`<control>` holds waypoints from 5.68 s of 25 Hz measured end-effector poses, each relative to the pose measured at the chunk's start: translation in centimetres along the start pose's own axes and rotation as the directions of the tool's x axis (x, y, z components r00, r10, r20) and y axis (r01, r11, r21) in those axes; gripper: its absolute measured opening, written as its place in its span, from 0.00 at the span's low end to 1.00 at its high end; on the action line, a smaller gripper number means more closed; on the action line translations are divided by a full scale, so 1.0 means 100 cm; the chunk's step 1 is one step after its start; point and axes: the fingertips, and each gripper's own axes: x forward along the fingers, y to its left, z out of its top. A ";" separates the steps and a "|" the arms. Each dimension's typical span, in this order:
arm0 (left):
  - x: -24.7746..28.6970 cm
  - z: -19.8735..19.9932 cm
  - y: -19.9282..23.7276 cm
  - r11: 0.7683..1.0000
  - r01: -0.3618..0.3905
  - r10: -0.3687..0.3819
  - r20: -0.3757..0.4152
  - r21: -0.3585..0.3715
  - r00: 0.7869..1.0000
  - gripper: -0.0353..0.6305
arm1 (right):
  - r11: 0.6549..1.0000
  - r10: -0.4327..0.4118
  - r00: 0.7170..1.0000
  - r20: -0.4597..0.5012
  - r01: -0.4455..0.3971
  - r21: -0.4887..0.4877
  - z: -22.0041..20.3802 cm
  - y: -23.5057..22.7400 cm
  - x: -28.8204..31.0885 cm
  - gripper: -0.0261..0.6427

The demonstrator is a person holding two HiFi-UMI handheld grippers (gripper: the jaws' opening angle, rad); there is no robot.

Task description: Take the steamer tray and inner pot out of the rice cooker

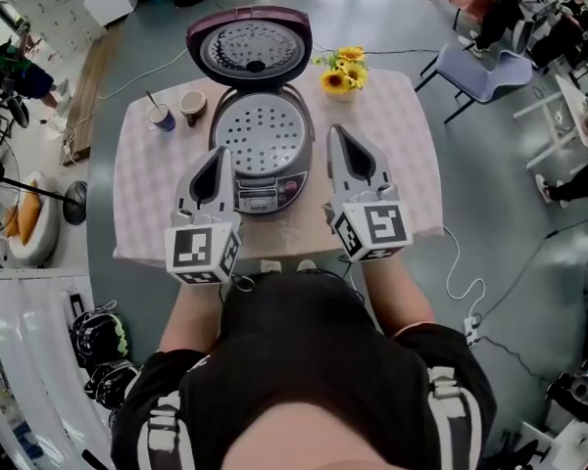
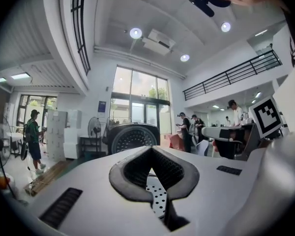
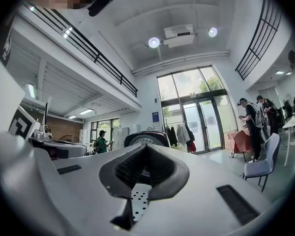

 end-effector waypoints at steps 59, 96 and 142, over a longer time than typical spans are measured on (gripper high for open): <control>0.140 -0.228 0.109 0.979 0.188 -0.174 -0.780 -0.073 0.601 0.59 | 0.989 -0.044 0.576 -0.816 -0.091 -0.117 -0.258 -0.032 0.139 0.38; 0.136 -0.235 0.118 0.987 0.156 -0.072 -0.817 0.023 0.572 0.26 | 0.988 -0.081 0.609 -0.789 -0.058 -0.146 -0.249 -0.028 0.145 0.16; 0.140 -0.091 -0.013 0.920 0.387 -0.323 -0.456 0.053 0.829 0.20 | 0.876 -0.480 0.734 -0.481 0.376 -0.302 -0.101 -0.104 0.023 0.12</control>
